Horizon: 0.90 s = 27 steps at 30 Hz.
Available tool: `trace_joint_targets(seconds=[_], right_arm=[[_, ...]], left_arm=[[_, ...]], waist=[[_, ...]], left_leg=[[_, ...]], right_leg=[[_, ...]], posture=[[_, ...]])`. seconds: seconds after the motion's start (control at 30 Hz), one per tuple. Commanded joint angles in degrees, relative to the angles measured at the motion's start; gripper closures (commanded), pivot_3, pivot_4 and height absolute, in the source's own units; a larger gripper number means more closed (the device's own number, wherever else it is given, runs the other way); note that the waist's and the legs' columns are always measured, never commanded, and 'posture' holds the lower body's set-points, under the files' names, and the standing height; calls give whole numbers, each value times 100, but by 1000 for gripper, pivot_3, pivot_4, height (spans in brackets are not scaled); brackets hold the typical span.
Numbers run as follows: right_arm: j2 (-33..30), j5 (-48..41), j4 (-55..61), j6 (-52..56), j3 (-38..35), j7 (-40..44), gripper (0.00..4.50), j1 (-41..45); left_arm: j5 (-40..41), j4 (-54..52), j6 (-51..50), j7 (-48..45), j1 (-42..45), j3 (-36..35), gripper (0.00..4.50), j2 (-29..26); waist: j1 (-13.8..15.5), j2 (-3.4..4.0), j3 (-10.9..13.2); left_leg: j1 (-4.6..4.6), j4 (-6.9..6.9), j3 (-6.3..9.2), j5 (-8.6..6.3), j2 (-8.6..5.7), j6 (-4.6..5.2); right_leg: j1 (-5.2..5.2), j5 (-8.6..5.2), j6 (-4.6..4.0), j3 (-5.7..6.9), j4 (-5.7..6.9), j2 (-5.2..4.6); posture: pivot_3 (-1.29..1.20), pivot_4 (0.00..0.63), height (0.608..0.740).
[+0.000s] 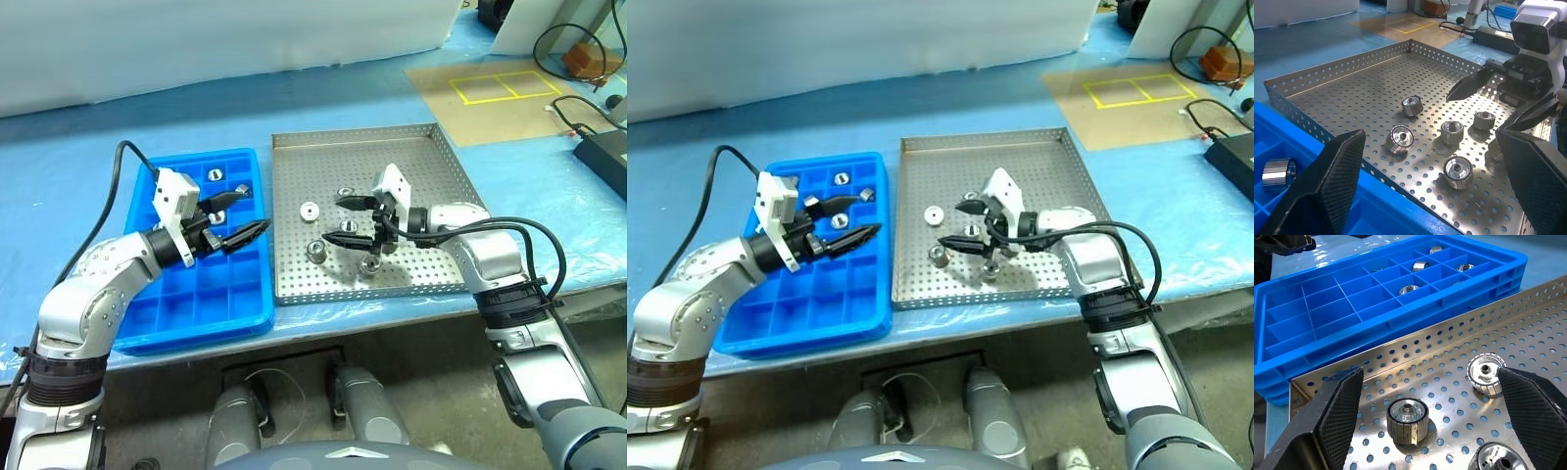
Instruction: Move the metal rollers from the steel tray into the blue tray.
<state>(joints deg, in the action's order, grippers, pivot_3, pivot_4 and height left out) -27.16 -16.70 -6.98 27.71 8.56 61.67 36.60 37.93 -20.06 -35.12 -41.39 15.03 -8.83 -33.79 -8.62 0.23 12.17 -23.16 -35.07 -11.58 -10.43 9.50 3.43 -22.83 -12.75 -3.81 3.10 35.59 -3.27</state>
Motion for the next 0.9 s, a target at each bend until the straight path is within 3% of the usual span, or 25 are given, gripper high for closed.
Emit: trace_joint_targets(seconds=[0.03, 0.33, 0.63, 0.77, 0.9], right_arm=[[0, -53, 34, -108, -38, 55, 22, 172], [-10, -19, -116, -198, -64, 66, 22, 285], [-161, 56, -205, -328, -239, -73, 22, 306], [-221, -26, -58, -246, -399, -240, 22, 239], [-226, -169, 233, -85, -570, -421, 22, 252]], left_arm=[[49, -270, 47, 53, -49, -80, 6, -7], [-17, -107, 118, 34, 179, -22, 6, 1], [-413, 566, 401, -653, 605, 418, 6, -184], [-897, 1069, 718, -981, 1075, 783, 6, -254], [-1374, 2198, 1217, -1329, 2086, 1112, 6, -122]], waist=[[2, 0, 0], [1, 0, 0], [-13, 0, 0], [-21, 0, 0], [-39, 0, 0]], left_leg=[[0, 0, 0, 0, 0, 0], [0, 0, 0, 0, 0, 0], [-1, 0, 0, 0, -1, 0], [-2, -1, 0, 0, -2, 2], [-3, -3, 0, 1, -3, 4]], right_leg=[[0, 0, 0, 0, 0, 0], [0, 0, 0, 0, 0, 0], [-1, 0, 0, 0, -1, 0], [0, 0, 0, 0, -1, -1], [1, 1, 0, 0, 0, -1]], posture=[[-493, 150, 740], [-515, 150, 740], [-568, 150, 740], [-622, 150, 740], [-671, 150, 740]])
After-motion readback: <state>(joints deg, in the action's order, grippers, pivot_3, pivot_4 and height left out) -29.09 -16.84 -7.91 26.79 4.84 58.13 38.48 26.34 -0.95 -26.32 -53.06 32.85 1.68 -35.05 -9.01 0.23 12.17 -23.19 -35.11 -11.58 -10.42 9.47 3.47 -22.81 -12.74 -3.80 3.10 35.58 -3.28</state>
